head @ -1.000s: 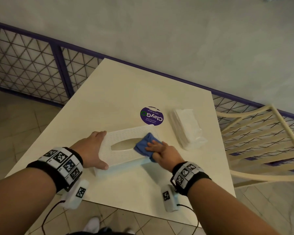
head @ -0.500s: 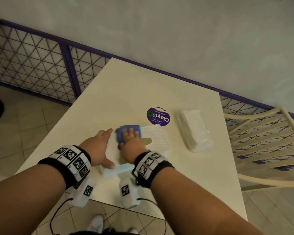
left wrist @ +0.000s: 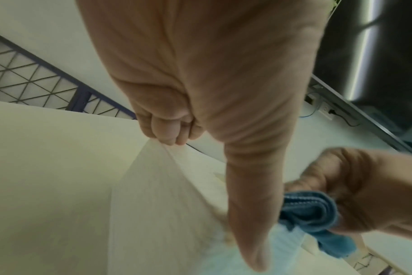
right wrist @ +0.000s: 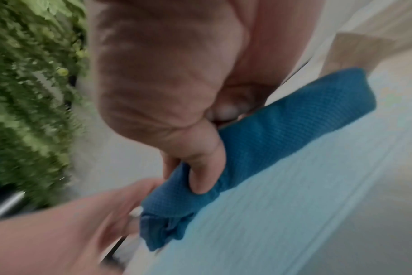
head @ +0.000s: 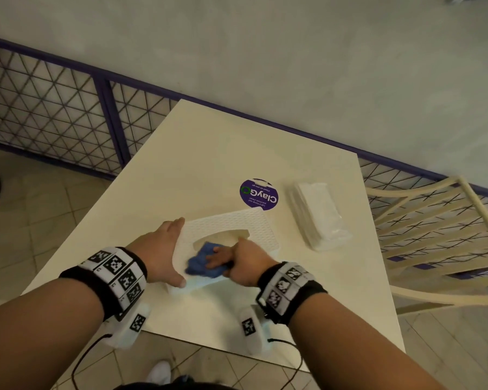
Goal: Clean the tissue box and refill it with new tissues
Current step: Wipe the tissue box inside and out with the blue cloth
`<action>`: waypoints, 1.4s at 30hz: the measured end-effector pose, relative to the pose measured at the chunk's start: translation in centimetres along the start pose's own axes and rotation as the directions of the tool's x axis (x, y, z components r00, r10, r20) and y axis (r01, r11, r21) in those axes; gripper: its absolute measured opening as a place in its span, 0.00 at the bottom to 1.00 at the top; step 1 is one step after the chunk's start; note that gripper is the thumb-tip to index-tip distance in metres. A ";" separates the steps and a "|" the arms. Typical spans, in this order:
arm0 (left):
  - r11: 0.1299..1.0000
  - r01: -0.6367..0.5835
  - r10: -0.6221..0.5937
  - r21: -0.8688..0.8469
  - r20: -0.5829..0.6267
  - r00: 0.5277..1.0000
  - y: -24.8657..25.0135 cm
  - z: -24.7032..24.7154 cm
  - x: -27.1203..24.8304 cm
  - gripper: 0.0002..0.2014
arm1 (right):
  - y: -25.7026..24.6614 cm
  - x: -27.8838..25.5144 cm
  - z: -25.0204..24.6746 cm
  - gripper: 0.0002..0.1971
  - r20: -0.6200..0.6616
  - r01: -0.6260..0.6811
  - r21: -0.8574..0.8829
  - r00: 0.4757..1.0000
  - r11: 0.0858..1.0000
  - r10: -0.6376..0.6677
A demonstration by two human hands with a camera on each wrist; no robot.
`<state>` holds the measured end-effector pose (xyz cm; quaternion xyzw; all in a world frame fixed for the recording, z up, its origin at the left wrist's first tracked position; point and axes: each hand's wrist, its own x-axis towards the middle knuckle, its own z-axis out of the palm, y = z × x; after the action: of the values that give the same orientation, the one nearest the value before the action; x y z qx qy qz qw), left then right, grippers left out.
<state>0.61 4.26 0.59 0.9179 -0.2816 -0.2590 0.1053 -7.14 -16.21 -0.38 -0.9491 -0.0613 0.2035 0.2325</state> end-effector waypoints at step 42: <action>0.925 -0.149 0.188 0.348 -0.080 0.979 7.1 2.3 0.0 0.24 | 8.4 -14.3 1.1 0.11 -0.284 -0.236 0.836 0.586 0.495 0.759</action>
<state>-3.89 -1.70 1.11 0.9077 -0.3936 -0.1445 -0.0175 -20.40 -26.18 -0.06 -0.7528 0.4040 -0.0558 0.5167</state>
